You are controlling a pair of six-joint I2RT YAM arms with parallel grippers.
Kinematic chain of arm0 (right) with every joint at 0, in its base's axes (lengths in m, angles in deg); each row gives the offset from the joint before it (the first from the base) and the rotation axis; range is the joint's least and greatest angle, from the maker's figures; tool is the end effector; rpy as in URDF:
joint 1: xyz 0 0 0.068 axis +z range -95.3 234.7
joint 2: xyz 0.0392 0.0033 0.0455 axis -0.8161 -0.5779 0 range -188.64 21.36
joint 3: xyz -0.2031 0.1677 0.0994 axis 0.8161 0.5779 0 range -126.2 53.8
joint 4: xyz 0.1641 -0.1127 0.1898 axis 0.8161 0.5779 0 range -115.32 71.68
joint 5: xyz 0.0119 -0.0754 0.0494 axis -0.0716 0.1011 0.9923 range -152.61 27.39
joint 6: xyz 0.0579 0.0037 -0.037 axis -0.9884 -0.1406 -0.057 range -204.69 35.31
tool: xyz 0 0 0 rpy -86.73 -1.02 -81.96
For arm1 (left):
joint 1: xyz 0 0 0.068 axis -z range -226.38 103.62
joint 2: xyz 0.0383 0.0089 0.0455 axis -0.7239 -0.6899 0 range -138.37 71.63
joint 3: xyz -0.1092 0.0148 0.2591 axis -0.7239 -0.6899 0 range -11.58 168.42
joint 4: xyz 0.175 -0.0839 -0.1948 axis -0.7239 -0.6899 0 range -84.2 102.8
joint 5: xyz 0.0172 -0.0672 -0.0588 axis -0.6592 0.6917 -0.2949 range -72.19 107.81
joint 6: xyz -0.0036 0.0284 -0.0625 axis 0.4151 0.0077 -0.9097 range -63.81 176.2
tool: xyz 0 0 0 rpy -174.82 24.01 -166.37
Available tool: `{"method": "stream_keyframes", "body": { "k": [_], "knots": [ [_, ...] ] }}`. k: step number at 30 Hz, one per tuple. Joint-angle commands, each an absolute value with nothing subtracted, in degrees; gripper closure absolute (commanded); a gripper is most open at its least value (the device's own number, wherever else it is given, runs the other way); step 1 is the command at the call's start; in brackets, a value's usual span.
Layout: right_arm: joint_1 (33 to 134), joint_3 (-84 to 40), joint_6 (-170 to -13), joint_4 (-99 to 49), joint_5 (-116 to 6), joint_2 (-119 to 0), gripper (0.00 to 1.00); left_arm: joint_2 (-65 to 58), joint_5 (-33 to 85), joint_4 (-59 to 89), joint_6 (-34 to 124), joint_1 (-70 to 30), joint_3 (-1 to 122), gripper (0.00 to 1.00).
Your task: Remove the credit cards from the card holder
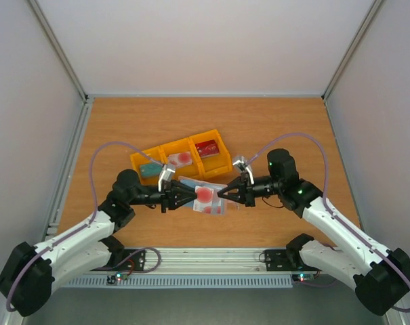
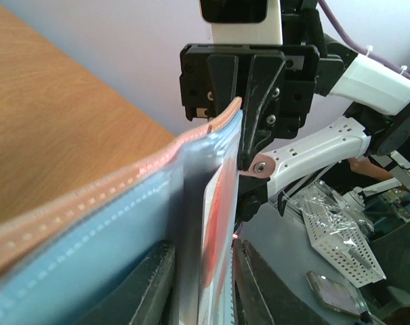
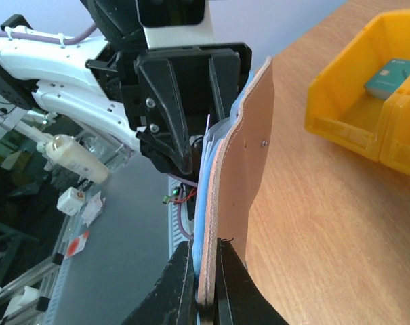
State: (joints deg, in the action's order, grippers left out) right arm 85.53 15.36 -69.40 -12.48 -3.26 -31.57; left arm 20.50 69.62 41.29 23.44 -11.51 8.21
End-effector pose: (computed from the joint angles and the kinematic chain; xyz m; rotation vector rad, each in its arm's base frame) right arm 0.1580 0.1501 0.2775 -1.3406 1.4787 1.2199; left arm 0.1470 -0.1558 0.2370 0.8153 1.6822 -1.5833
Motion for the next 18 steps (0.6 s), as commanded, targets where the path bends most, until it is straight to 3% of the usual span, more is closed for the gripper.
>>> {"method": "stream_keyframes", "body": {
  "k": [1, 6, 7, 9, 13, 18],
  "knots": [
    [85.5, 12.0, -68.7, -15.6, 0.4, -32.5, 0.99, 19.7, 69.5, 41.5, 24.5, -11.1, 8.3, 0.75],
    [85.5, 11.5, -69.0, -16.9, 1.1, -33.4, 0.99, 19.4, 68.9, 43.4, 24.7, -9.8, 8.4, 0.76],
    [85.5, 11.5, -69.0, -16.9, 1.0, -33.6, 0.99, 19.3, 69.0, 43.9, 25.2, -9.6, 8.6, 0.8],
    [85.5, 11.6, -68.9, -16.6, 0.7, -33.5, 0.99, 19.3, 69.6, 44.0, 26.5, -9.6, 8.8, 0.98],
    [84.9, 13.2, -69.2, -11.7, -4.7, -31.3, 0.99, 21.8, 69.5, 38.6, 26.2, -12.1, 9.2, 1.0],
    [82.4, 20.8, -78.5, -9.8, -11.8, -29.4, 0.99, 25.4, 63.5, 24.6, 26.3, -22.5, 9.8, 1.0]
  ]
}}
